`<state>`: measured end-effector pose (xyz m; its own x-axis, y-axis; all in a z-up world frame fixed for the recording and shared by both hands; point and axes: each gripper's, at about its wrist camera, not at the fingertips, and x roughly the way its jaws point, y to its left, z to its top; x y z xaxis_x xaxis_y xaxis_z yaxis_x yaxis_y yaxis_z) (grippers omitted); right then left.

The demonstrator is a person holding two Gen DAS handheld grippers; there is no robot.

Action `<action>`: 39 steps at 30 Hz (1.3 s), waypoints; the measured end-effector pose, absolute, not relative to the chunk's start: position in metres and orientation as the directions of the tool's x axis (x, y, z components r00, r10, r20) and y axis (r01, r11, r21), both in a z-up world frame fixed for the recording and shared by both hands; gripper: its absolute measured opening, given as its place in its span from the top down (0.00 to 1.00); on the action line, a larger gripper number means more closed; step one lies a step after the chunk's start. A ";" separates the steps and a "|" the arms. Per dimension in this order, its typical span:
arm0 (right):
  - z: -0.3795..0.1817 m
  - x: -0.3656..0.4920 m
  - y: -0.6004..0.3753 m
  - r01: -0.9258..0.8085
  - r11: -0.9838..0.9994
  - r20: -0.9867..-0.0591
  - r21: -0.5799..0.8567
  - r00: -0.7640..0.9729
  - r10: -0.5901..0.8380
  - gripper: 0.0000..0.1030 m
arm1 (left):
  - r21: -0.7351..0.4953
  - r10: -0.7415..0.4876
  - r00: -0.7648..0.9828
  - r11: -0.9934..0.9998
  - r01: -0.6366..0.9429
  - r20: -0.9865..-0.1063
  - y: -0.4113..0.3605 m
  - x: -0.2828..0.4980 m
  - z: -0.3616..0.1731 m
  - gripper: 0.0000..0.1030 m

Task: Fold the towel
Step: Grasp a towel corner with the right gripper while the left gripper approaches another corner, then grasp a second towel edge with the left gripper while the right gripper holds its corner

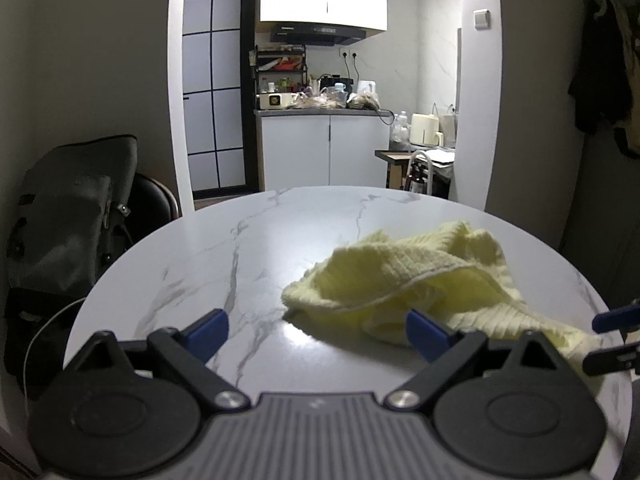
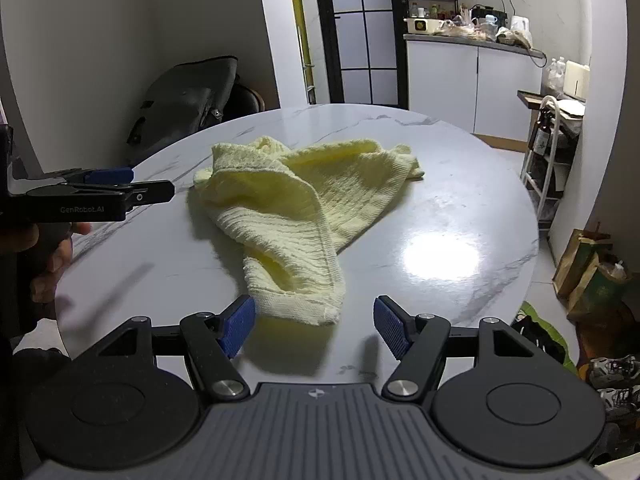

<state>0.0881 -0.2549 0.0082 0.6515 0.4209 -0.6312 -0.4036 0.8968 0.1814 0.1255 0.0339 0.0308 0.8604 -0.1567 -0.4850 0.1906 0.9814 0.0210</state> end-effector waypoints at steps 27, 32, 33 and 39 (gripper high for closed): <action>0.027 0.071 -0.275 -0.411 0.911 -0.599 0.035 0.721 0.348 0.93 | 0.073 -0.186 0.822 0.961 0.265 -0.538 0.016 0.131 0.020 0.05; 0.032 0.067 -0.283 -0.396 0.918 -0.587 0.013 0.740 0.328 0.93 | 0.092 -0.228 0.808 0.941 0.327 -0.543 0.009 0.126 0.017 0.05; 0.033 0.066 -0.285 -0.393 0.920 -0.585 0.009 0.744 0.324 0.93 | 0.101 -0.230 0.806 0.937 0.335 -0.545 0.009 0.125 0.016 0.05; 0.030 0.079 -0.292 -0.368 0.930 -0.568 -0.011 0.767 0.297 0.93 | 0.102 -0.220 0.806 0.940 0.326 -0.550 0.008 0.131 0.013 0.13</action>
